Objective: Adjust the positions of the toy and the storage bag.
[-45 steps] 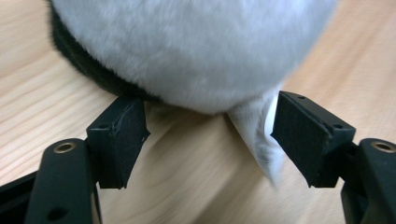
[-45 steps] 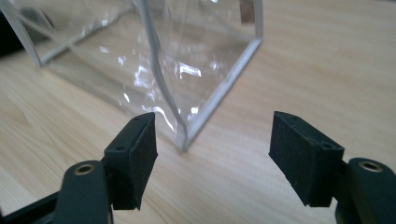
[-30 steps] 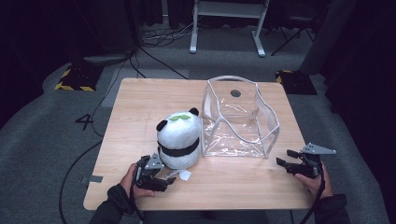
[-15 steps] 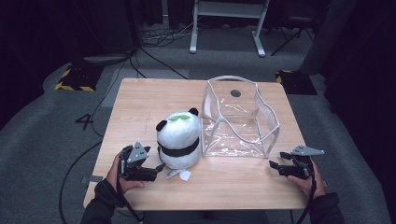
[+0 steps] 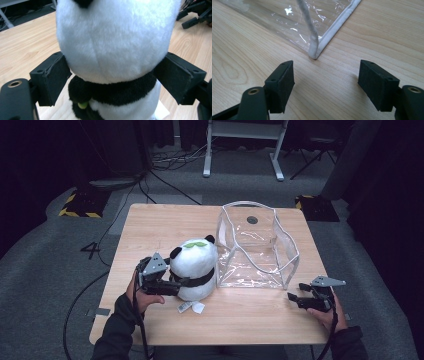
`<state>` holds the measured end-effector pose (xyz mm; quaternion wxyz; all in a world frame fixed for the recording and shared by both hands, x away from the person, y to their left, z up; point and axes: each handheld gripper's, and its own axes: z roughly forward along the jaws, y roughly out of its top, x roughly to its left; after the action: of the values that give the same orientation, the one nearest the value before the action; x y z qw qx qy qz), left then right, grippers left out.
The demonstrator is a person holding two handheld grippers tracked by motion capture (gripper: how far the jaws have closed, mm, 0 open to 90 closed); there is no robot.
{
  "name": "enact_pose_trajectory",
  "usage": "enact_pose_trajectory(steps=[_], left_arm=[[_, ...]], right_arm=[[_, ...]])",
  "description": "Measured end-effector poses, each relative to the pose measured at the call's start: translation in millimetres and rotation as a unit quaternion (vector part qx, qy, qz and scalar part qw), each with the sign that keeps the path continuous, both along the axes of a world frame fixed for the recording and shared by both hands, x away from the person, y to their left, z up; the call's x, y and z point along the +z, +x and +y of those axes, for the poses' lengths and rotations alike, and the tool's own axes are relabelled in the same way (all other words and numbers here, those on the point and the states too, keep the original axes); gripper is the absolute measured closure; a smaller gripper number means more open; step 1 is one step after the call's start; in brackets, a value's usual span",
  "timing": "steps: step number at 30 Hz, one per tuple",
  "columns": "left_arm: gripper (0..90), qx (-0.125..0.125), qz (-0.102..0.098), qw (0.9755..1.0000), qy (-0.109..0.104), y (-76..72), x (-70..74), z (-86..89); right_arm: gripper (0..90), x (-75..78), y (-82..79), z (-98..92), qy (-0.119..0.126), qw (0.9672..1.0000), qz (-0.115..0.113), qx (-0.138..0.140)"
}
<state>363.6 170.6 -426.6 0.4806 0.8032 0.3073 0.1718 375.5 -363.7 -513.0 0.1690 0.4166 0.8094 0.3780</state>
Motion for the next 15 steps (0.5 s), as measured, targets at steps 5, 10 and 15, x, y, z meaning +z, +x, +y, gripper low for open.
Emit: enact_pose_trajectory(steps=[5, 10, 15], left_arm=[[12.6, -0.002, -0.008, 0.9999, 0.014, 10.4, -0.8, -15.3], [4.9, -0.002, 0.010, 0.9999, 0.005, 29.0, -5.2, -25.3], [0.2, 0.002, 0.012, 0.9999, -0.010, 41.6, -5.5, -20.9]], right_arm=[[29.0, -0.3, 0.0, 0.4, 0.000, 1.0000, 0.000, 0.000], [29.0, -0.7, 0.1, -0.2, 0.005, 1.0000, 0.000, -0.001], [29.0, -0.9, 0.4, 0.0, 0.006, 1.0000, 0.000, 0.003]])
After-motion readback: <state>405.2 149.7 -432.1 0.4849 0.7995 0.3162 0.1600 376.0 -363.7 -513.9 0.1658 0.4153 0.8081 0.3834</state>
